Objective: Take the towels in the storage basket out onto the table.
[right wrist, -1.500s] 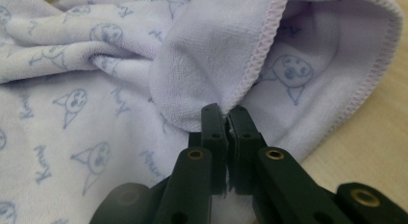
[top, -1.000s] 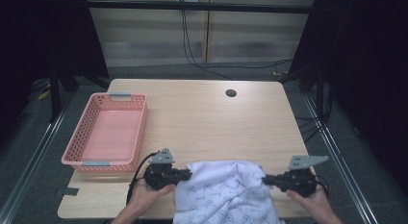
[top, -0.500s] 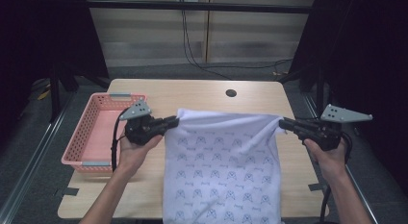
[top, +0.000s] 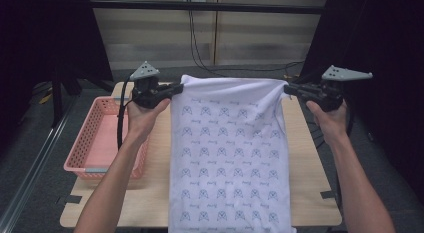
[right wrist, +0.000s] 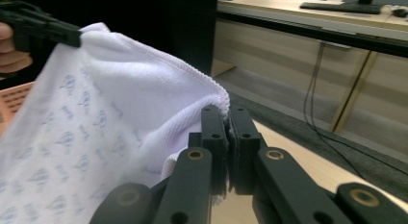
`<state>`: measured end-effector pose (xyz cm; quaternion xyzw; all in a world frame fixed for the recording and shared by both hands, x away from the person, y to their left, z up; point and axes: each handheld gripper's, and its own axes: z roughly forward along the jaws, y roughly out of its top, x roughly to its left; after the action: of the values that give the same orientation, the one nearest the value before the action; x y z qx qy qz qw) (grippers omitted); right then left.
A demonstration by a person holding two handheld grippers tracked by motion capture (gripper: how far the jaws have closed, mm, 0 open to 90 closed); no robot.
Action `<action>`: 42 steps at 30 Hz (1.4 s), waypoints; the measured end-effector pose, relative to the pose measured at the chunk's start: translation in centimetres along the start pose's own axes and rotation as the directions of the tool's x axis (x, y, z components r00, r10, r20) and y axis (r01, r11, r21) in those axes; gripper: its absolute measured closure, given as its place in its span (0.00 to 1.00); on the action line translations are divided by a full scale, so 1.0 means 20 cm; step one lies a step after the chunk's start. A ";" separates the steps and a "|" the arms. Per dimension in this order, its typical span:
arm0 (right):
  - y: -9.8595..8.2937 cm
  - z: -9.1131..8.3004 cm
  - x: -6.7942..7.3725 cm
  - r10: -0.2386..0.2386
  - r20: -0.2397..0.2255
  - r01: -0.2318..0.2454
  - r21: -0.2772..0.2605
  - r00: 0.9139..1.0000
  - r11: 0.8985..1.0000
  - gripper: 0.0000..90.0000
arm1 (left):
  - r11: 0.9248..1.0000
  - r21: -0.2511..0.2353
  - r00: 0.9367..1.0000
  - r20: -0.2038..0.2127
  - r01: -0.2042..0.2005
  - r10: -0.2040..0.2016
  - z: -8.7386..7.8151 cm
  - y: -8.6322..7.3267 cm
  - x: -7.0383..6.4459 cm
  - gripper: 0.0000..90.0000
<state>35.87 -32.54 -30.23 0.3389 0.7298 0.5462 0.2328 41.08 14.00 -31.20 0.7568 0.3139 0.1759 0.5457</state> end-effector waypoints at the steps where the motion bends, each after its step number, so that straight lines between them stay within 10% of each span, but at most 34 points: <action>1: 0.01 0.04 -0.03 0.004 0.014 -0.004 0.002 1.000 1.000 0.97 | 1.000 0.007 1.000 -0.009 0.002 -0.002 0.02 0.00 0.02 0.93; 4: -0.01 0.16 -0.12 0.054 0.026 -0.056 0.064 0.998 0.996 0.97 | 0.998 0.056 0.999 -0.040 0.024 -0.022 0.14 -0.05 0.07 0.90; 7: -0.07 0.30 -0.20 0.055 0.106 -0.071 0.161 0.993 0.984 0.84 | 0.989 0.102 0.993 -0.067 0.105 -0.099 0.23 -0.12 0.12 0.64; 11: -0.16 0.34 -0.26 0.117 0.204 -0.149 0.151 0.972 0.977 0.68 | 0.985 0.133 0.993 -0.046 0.112 -0.107 0.28 -0.21 0.11 0.61; 13: -0.19 0.33 -0.27 0.113 0.182 -0.143 0.162 0.977 0.976 0.69 | 0.986 0.130 0.994 -0.022 0.106 -0.104 0.27 -0.23 0.08 0.62; 23: -0.42 0.14 -0.01 0.084 0.066 -0.096 0.205 0.994 0.974 0.70 | 0.983 0.185 0.994 0.103 0.015 -0.034 0.13 -0.38 -0.18 0.71; 27: -0.56 0.05 0.12 0.101 0.002 -0.099 0.223 0.995 0.970 0.68 | 0.976 0.215 0.986 0.146 0.043 -0.076 0.07 -0.53 -0.24 0.74; 32: -0.81 0.01 0.28 0.133 -0.055 -0.106 0.349 0.990 0.931 0.59 | 0.946 0.319 0.981 0.158 0.058 -0.113 0.02 -0.82 -0.31 0.71; 39: -0.96 0.03 0.36 0.105 -0.069 -0.063 0.450 0.992 0.891 0.63 | 0.917 0.398 0.985 0.156 0.007 -0.076 -0.01 -0.94 -0.34 0.75; 42: -1.01 0.06 0.37 0.078 -0.072 -0.031 0.504 0.994 0.863 0.67 | 0.892 0.452 0.981 0.180 -0.021 -0.068 0.01 -1.00 -0.35 0.76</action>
<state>27.00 -29.61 -49.61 0.3833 0.8465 0.3588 0.0883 30.37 13.34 -49.43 0.8723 0.3013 0.0182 0.3848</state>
